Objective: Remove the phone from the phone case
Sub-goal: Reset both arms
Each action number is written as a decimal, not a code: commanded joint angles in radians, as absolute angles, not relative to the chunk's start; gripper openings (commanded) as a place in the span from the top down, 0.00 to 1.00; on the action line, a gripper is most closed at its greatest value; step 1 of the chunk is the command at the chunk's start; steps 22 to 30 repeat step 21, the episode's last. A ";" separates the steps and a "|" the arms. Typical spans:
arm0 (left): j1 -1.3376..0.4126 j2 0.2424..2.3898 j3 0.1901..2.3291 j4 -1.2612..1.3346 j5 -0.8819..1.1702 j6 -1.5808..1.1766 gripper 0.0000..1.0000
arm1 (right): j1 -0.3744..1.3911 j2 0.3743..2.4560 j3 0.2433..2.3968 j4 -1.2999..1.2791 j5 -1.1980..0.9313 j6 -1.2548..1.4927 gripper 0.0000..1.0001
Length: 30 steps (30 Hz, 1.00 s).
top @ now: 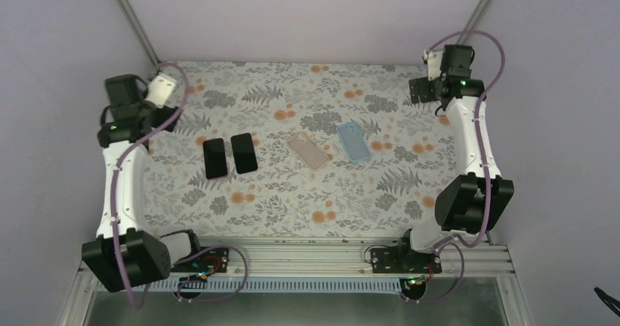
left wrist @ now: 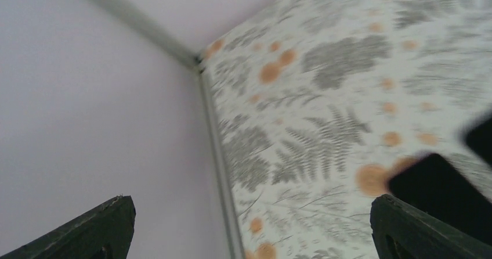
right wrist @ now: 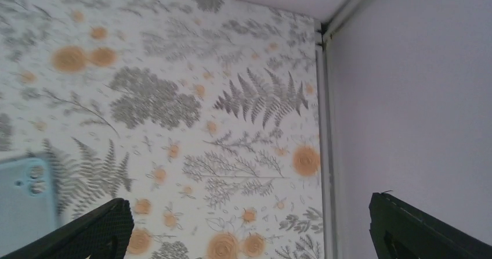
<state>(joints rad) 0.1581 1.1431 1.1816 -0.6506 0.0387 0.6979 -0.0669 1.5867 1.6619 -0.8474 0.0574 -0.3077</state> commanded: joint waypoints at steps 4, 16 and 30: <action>0.399 1.137 1.120 -0.450 0.138 0.510 0.00 | -0.084 1.523 1.363 -0.523 0.195 -0.267 0.00; 0.418 1.125 1.052 -0.373 0.122 0.432 0.00 | -0.094 1.544 1.219 -0.396 0.253 -0.241 0.00; 0.420 1.131 1.045 -0.381 0.163 0.418 0.00 | -0.095 1.535 1.195 -0.374 0.205 -0.240 0.00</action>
